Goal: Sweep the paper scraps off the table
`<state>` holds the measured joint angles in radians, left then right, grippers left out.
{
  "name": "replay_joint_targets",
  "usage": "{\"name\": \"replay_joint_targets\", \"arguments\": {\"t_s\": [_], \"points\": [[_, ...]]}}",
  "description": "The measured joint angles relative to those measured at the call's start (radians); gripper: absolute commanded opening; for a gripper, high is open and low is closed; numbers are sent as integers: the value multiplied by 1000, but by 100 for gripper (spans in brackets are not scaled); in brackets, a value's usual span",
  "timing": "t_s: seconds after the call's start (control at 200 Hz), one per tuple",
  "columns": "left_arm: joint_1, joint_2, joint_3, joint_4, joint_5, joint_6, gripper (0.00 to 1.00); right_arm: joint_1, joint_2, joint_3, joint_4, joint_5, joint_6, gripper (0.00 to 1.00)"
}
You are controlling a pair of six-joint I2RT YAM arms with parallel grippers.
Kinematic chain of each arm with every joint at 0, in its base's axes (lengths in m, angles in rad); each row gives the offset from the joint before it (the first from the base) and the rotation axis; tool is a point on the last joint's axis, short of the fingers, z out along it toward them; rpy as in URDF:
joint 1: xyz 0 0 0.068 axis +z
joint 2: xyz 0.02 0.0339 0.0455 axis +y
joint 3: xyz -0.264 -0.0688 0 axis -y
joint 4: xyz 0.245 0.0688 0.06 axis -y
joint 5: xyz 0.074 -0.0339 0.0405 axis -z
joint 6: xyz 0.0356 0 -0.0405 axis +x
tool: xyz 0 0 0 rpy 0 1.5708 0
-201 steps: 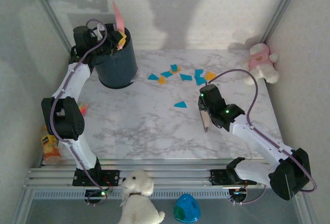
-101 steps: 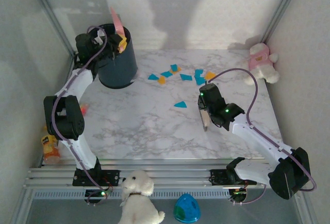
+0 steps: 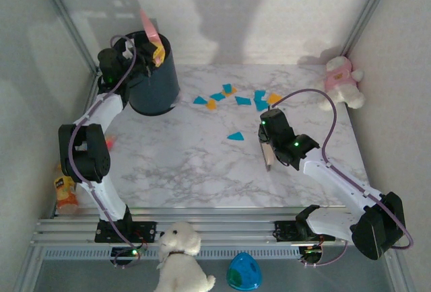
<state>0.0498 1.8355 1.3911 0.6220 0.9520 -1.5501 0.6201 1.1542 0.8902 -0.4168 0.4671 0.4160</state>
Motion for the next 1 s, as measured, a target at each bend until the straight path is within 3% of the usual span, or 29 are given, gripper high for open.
{"name": "replay_joint_targets", "arguments": {"t_s": [0.416,0.611,0.786,0.996], "points": [[0,0,-99,291,-63,-255,0,0,0,0,0,0,0,0],[0,-1,-111,334,-85,-286,0,0,0,0,0,0,0,0],[-3,-39,-108,238,-77,-195,0,0,0,0,0,-1,0,0],[-16,-118,-19,-88,-70,87,0,0,0,0,1,-17,1,0]]}}
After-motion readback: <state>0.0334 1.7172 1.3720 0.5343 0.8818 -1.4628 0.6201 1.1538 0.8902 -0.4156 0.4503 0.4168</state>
